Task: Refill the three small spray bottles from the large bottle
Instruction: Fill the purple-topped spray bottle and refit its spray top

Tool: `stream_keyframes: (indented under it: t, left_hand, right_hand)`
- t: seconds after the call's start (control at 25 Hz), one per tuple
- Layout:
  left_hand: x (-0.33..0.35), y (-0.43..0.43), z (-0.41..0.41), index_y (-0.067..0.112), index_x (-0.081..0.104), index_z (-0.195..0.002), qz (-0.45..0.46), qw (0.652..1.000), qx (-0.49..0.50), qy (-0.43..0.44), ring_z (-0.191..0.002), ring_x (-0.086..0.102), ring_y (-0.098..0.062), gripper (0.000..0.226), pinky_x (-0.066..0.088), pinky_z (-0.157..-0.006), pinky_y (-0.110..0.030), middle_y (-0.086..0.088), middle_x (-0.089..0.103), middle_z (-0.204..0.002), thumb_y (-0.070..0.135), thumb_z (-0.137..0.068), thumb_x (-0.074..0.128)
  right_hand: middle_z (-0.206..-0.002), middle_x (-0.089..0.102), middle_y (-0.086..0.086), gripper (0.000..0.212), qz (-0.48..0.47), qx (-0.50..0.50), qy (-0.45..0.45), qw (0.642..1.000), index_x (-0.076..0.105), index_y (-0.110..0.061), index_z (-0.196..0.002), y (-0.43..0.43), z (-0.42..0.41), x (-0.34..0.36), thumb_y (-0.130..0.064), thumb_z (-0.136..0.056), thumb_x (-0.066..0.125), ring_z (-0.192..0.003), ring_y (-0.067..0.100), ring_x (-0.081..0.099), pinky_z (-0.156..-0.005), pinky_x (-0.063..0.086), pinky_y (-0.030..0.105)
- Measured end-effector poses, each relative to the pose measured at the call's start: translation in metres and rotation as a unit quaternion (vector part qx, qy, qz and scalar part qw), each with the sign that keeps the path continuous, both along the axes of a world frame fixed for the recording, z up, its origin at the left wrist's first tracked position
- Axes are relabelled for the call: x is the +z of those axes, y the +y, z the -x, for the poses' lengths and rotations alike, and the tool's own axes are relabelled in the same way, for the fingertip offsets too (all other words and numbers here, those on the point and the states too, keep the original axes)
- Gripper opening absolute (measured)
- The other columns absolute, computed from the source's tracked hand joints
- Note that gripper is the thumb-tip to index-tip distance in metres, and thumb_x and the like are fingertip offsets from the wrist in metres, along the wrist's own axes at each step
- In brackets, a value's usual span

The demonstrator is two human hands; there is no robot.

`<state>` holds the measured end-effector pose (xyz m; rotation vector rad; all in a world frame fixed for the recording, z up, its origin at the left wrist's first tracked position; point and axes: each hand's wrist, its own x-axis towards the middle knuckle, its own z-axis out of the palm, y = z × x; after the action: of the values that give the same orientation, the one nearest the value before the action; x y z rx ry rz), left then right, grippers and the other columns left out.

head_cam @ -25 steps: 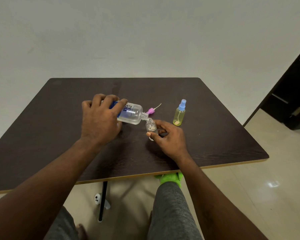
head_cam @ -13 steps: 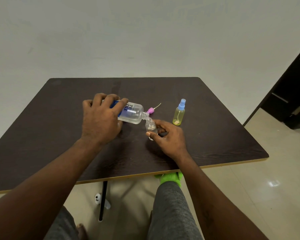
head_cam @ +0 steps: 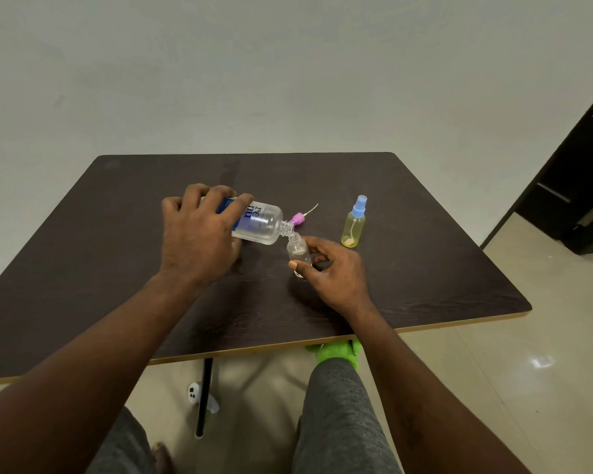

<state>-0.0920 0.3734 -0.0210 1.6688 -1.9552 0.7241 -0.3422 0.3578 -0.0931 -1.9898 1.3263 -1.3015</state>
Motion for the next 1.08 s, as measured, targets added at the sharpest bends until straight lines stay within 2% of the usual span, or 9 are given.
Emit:
stream_keyframes:
  t: [0.28,0.48,1.08]
  left_hand:
    - [-0.0003,-0.0002,-0.0002,0.024,0.060,-0.141,-0.006,1.000,0.002,-0.001,-0.125,0.049,-0.038,0.074,0.038,-0.088,-0.053,-0.008,0.061,-0.138,0.026,-0.073,0.090]
    - [-0.0007,0.0000,-0.0003,0.024,0.061,-0.140,-0.002,1.000,0.000,0.001,-0.125,0.049,-0.037,0.072,0.038,-0.088,-0.052,-0.007,0.061,-0.137,0.026,-0.074,0.090]
    - [-0.0026,-0.0005,0.0009,0.023,0.061,-0.140,0.002,1.000,-0.004,0.001,-0.124,0.049,-0.038,0.074,0.038,-0.088,-0.052,-0.009,0.061,-0.137,0.024,-0.072,0.090]
  right_hand:
    - [-0.108,0.077,-0.020,0.046,0.003,0.000,0.003,1.000,0.071,-0.037,-0.125,0.0000,0.0005,0.0000,-0.048,-0.082,0.082,-0.091,-0.001,0.073,-0.080,0.063,0.027]
    - [-0.108,0.077,-0.022,0.047,0.008,0.000,-0.002,1.000,0.069,-0.040,-0.126,0.0013,0.0006,0.0017,-0.047,-0.082,0.082,-0.092,-0.003,0.072,-0.079,0.059,0.018]
    - [-0.108,0.077,-0.020,0.045,0.011,0.000,-0.001,1.000,0.072,-0.036,-0.125,0.0006,0.0009,0.0012,-0.042,-0.082,0.085,-0.092,-0.002,0.073,-0.079,0.060,0.019]
